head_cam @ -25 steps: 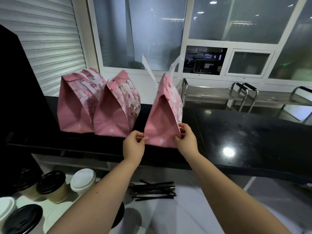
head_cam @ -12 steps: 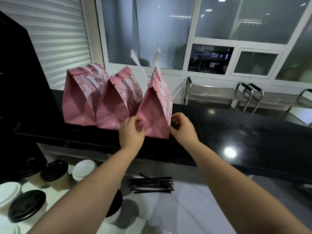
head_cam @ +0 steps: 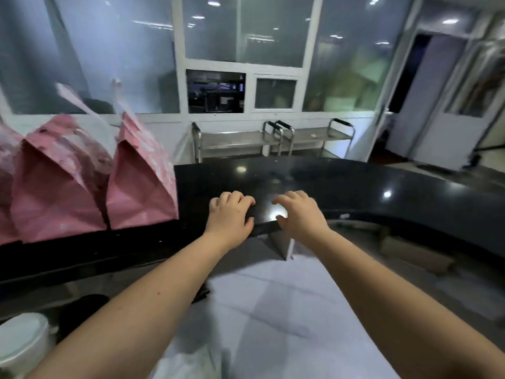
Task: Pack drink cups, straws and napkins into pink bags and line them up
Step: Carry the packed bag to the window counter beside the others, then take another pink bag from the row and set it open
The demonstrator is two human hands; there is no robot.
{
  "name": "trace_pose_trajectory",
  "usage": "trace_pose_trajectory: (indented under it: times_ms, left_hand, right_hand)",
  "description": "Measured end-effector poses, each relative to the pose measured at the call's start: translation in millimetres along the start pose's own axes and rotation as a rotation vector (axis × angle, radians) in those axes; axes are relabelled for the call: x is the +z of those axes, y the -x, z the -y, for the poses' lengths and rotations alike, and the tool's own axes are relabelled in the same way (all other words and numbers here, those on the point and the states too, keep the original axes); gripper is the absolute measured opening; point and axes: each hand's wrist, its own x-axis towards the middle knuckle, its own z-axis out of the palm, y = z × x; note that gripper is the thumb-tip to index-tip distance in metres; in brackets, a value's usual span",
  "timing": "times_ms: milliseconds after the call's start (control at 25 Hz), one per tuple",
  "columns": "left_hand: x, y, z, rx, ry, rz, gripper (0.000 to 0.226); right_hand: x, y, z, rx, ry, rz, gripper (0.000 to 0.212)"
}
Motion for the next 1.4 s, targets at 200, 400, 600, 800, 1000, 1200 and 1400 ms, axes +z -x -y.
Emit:
trace_pose_trajectory:
  times_ms: [200, 400, 600, 800, 1000, 1200, 1400]
  left_hand:
    - [33, 2, -138, 0.295, 0.114, 0.050, 0.047]
    - [30, 33, -292, 0.584, 0.257, 0.087, 0.049]
    - [-10, 81, -460, 0.836, 0.387, 0.058, 0.049]
    - [-52, 195, -641, 1.110, 0.512, 0.036, 0.049]
    - [-143, 363, -822, 1.421, 0.711, 0.023, 0.050]
    - [-206, 539, -913, 1.678, 0.870, 0.126, 0.050]
    - [-235, 703, -956, 1.950, 0.891, 0.188, 0.050]
  right_hand:
    - [-50, 134, -79, 0.253, 0.226, 0.011, 0.036]
    - [-119, 277, -131, 0.555, 0.368, 0.019, 0.034]
    - [-231, 430, -165, 0.813, 0.451, -0.123, 0.038]
    - [-331, 619, -156, 1.027, 0.570, -0.166, 0.034]
    - [-447, 839, -103, 1.343, 0.768, -0.189, 0.036]
    - [-482, 987, -18, 1.652, 0.820, -0.239, 0.044]
    - [-480, 1109, 80, 2.002, 0.819, -0.256, 0.041]
